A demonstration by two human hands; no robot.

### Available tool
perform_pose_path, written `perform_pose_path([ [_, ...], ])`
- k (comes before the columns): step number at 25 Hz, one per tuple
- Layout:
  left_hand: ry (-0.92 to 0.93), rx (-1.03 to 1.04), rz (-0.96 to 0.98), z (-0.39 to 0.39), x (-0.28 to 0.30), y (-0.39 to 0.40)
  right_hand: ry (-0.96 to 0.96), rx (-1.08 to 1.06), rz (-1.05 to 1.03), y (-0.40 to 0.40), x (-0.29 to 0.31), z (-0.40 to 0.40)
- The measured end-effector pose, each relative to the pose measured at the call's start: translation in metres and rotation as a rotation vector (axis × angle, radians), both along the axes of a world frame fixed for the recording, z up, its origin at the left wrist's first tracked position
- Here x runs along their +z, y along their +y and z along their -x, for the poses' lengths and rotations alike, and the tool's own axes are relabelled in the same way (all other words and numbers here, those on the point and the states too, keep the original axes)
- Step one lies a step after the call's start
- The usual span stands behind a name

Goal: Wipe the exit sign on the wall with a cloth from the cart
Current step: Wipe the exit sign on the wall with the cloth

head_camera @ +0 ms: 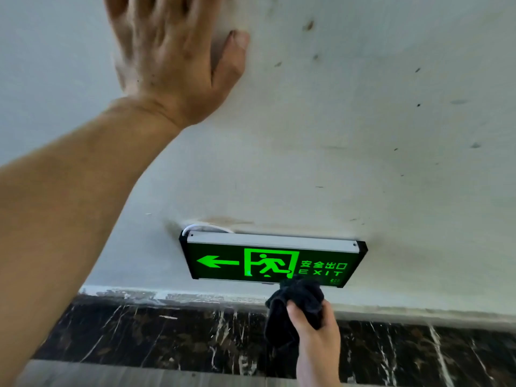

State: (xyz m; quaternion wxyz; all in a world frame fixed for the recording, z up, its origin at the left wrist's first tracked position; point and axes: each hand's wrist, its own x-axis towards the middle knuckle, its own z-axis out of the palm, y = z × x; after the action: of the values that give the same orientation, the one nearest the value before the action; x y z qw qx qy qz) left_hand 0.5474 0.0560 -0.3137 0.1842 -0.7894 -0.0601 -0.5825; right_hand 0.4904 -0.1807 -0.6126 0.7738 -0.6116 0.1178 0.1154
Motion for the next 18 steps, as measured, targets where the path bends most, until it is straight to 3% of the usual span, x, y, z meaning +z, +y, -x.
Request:
perform_pose_path([
  [3, 0.000, -0.007, -0.005, -0.001, 0.002, -0.002, -0.020, -0.249, 0.020, -0.035, 0.000, -0.022],
  [6, -0.003, -0.003, 0.009, -0.003, 0.001, 0.001, -0.072, -0.364, 0.003, -0.046, 0.006, -0.042],
  [18, -0.030, -0.023, 0.077, -0.004, -0.007, 0.000, -0.106, -0.265, 0.138, 0.018, 0.002, -0.049],
])
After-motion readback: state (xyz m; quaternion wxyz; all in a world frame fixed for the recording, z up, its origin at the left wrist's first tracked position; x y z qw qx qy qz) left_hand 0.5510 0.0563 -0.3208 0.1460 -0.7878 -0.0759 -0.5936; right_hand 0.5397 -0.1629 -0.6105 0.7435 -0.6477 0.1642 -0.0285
